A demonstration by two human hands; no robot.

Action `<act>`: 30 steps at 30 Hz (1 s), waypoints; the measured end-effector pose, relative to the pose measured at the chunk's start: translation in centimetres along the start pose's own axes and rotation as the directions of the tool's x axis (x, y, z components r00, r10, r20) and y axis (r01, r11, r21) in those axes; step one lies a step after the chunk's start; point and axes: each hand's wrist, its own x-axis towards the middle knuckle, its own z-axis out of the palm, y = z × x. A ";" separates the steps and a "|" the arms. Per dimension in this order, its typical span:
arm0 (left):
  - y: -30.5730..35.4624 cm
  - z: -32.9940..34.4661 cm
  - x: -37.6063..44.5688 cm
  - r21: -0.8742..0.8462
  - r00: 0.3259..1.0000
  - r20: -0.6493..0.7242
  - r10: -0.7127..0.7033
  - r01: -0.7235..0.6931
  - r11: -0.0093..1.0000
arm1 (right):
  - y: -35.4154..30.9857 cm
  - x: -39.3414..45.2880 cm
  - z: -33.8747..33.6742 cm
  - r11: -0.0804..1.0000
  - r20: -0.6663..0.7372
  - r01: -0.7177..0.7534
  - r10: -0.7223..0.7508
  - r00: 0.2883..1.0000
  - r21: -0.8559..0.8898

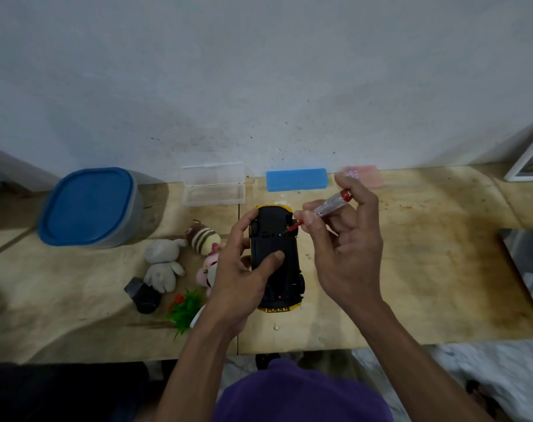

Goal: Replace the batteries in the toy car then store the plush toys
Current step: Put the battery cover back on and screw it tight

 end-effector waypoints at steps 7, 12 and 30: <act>0.1 0.1 0.1 0.016 1.000 0.002 -0.007 0.007 1.000 | 0.2 0.3 -0.2 0.928 0.081 0.267 -0.254 0.964 -0.260; 0.1 -0.2 0.0 0.010 1.000 -0.016 -0.014 0.014 1.000 | 0.1 1.5 -0.5 0.930 0.130 0.284 -0.259 0.957 -0.236; -0.4 -0.4 0.1 0.009 0.998 -0.062 -0.011 0.012 1.000 | -0.2 2.3 0.0 0.829 0.110 0.401 -0.390 0.914 -0.389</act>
